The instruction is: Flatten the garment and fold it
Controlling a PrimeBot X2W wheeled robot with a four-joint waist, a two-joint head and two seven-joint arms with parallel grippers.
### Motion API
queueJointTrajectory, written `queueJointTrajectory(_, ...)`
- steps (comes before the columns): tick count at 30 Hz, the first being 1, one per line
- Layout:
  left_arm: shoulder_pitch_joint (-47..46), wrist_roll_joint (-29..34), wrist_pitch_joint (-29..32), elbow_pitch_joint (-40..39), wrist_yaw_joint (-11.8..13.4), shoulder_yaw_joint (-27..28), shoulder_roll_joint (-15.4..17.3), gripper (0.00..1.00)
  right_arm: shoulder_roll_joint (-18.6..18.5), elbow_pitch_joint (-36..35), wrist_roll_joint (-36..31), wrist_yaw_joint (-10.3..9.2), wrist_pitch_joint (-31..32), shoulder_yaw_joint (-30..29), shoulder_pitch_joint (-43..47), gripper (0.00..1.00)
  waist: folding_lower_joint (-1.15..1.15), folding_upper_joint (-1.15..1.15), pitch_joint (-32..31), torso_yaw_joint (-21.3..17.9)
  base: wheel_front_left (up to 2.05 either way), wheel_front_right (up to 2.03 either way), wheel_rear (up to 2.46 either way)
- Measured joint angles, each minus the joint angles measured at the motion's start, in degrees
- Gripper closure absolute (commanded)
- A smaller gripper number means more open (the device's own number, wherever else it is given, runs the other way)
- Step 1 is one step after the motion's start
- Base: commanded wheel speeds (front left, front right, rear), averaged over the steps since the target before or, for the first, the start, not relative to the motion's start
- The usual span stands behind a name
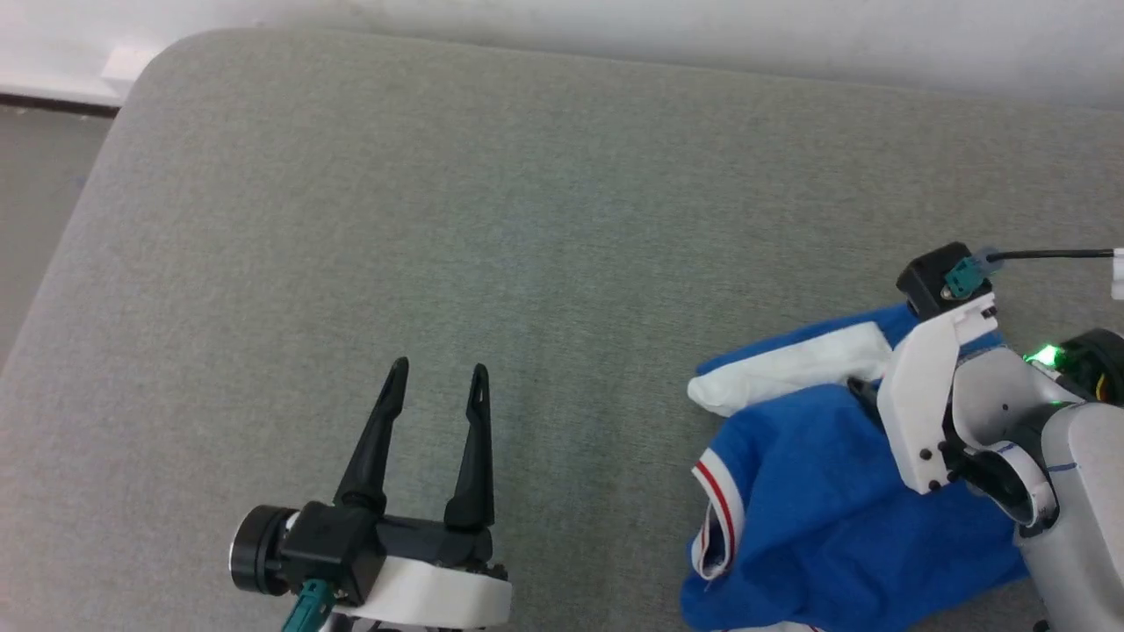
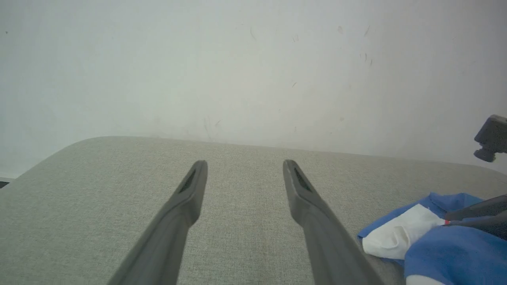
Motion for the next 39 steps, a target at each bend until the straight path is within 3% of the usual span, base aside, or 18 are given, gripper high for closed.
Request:
queueJointTrajectory(1, 0.0, 0.0, 0.0, 0.2, -0.2, 0.1, -0.2, 0.00, 0.0, 0.7, 0.2, 0.00, 1.2, 0.0, 0.0, 0.22, 0.00, 0.00, 0.2, 0.5, 0.00, 0.00, 0.00)
queueJointTrajectory(2, 0.0, 0.0, 0.0, 0.3, -0.5, 0.1, -0.3, 0.00, -0.1, 1.1, 0.3, 0.00, 1.9, -0.1, 0.0, 0.53, -0.01, 0.00, 0.4, 1.0, 0.00, 0.00, 0.00)
queueJointTrajectory(3, 0.0, 0.0, 0.0, 0.4, -0.6, 0.2, -0.5, 0.00, 0.0, 1.3, 0.3, -0.01, 2.0, -0.3, 0.0, 0.58, -0.01, 0.00, 0.6, 1.5, 0.00, 0.00, 0.00)
queueJointTrajectory(4, 0.0, 0.0, 0.0, 0.5, -0.9, 0.3, -0.6, 0.00, 0.0, 1.4, 0.2, -0.01, 1.9, -0.7, 0.0, 0.71, -0.01, 0.00, 0.7, 1.8, 0.00, 0.00, 0.00)
queueJointTrajectory(5, 0.0, 0.1, 0.0, 0.6, -1.0, 0.4, -0.8, 0.00, -0.1, 1.5, -0.2, -0.01, 1.7, -0.8, 0.0, 1.00, -0.01, 0.00, 0.9, 2.1, 0.00, 0.00, 0.00)
queueJointTrajectory(15, 0.5, 0.5, 0.0, 3.1, -2.0, 1.4, -2.1, 0.00, 1.3, -1.4, -0.4, 0.00, -6.7, -1.3, -5.2, 1.00, -0.01, 0.00, -2.9, 2.8, 0.00, 0.00, 0.00)
queueJointTrajectory(19, 1.4, 0.6, 0.0, 3.4, -2.5, 1.7, -2.1, 0.00, 1.6, -3.9, 0.6, 0.00, -9.1, 2.5, -13.5, 1.00, -0.02, 0.00, -5.8, 2.8, 0.00, 0.00, 0.00)
queueJointTrajectory(23, 1.8, 0.6, 0.0, 3.4, -2.7, 1.9, -2.1, 0.00, 4.4, -3.6, 1.4, 0.00, -11.6, 8.4, -21.2, 1.00, -0.03, 0.00, -7.7, 3.3, 0.00, 0.00, 0.00)
queueJointTrajectory(30, 2.8, 0.6, 0.0, 3.9, -3.2, 1.7, -3.0, 0.00, 11.5, 6.0, 2.7, 0.00, -16.0, 20.4, -19.6, 1.00, -0.02, 0.00, -7.1, 5.3, 0.00, 0.00, 0.00)
queueJointTrajectory(37, 2.6, 0.6, 0.0, 5.5, -3.9, 1.4, -4.2, 0.00, 11.3, 15.8, 3.8, 0.00, -19.4, 28.0, -10.1, 1.00, -0.01, 0.00, -5.6, 7.3, 0.00, 0.00, 0.00)
queueJointTrajectory(38, 2.6, 0.6, 0.0, 5.7, -3.9, 1.5, -4.4, 0.00, 11.1, 16.4, 3.8, 0.00, -20.0, 28.4, -9.9, 0.99, -0.01, 0.00, -5.4, 7.4, 0.00, 0.00, 0.00)
queueJointTrajectory(39, 2.6, 0.6, 0.0, 5.8, -3.9, 1.6, -4.5, 0.00, 11.0, 16.9, 3.9, 0.00, -20.7, 28.2, -9.8, 0.61, 0.00, 0.00, -5.3, 7.4, 0.00, 0.00, 0.00)
